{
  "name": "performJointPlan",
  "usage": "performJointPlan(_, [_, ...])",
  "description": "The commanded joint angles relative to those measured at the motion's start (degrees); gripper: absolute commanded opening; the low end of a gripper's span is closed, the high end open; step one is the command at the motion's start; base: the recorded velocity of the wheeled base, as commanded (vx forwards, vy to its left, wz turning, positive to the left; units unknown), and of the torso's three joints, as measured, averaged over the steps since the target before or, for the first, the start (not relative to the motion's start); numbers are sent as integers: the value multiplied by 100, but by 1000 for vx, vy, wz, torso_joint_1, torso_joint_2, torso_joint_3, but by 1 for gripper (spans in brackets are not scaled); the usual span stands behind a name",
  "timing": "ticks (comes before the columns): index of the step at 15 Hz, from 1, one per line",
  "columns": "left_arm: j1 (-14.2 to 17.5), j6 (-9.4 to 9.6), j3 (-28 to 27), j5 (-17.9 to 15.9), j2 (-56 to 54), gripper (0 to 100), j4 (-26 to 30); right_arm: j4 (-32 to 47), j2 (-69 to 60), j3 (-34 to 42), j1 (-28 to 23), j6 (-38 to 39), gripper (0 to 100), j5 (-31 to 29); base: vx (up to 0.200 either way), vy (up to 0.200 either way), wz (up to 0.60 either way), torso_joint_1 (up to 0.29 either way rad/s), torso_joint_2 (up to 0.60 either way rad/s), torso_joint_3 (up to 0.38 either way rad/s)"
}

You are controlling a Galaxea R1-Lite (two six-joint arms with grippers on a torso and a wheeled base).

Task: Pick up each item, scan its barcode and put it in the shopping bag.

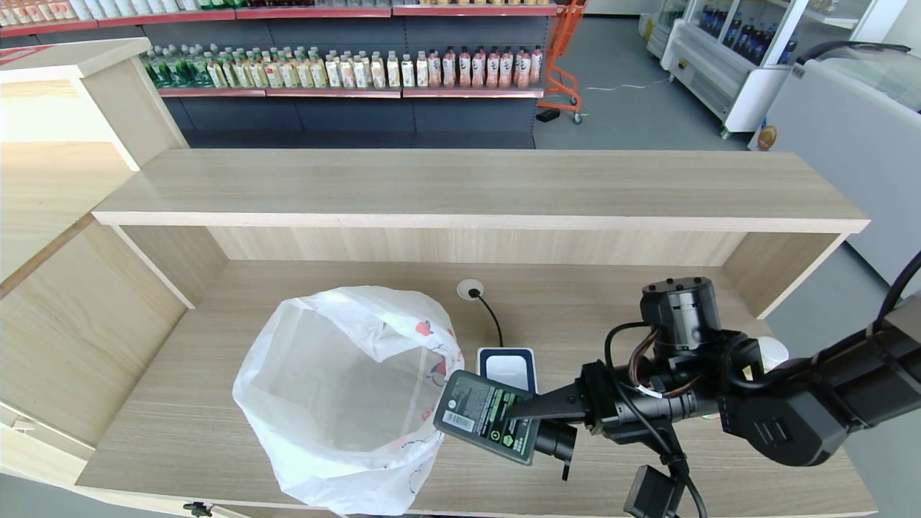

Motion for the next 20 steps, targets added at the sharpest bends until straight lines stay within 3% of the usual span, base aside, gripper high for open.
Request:
performJointPlan(1, [1,-4,0,4,-2,100,0,-3,6,5,19,-4,0,2,0,0,0,0,0,0])
performJointPlan(4, [1,-4,0,4,-2,100,0,6,-2,5,11,22,0,-7,0,0,0,0,0,0])
performJointPlan(5, [1,-4,0,-5,-2,100,0,32,-73,-4,19,277,0,-7,0,0,0,0,0,0])
performJointPlan(6, [1,-4,0,-5,-2,100,0,6,-336,-13,-60,1015,0,-7,0,0,0,0,0,0])
performJointPlan(7, [1,-4,0,4,-2,100,0,32,-688,5,-191,1868,0,-16,0,0,0,0,0,0])
performJointPlan(8, [1,-4,0,4,-2,100,0,23,-1356,101,-323,3371,0,-51,0,0,0,0,0,0])
performJointPlan(10, [1,-4,0,4,-2,100,0,15,-2446,259,-912,5524,0,-859,0,0,0,0,0,0])
performJointPlan(11, [1,-4,0,4,-2,100,0,15,-2446,259,-912,5524,0,-859,0,0,0,0,0,0])
performJointPlan(12, [1,-4,0,4,-2,100,0,94,-3131,796,-1571,7801,0,-1563,0,0,0,0,0,0])
performJointPlan(15, [1,-4,0,4,-2,100,0,111,-3412,1094,-1615,11474,0,-2239,0,0,0,0,0,0])
performJointPlan(16, [1,-4,0,4,-2,100,0,111,-3412,1121,-1607,12098,0,-2327,0,0,0,0,0,0])
performJointPlan(17, [1,-4,0,4,-2,100,0,103,-3351,1226,-1615,13478,0,-2608,0,0,0,0,0,0])
performJointPlan(20, [1,-4,0,4,-2,100,0,59,-2929,1305,-1624,15649,0,-2960,0,0,0,0,0,0])
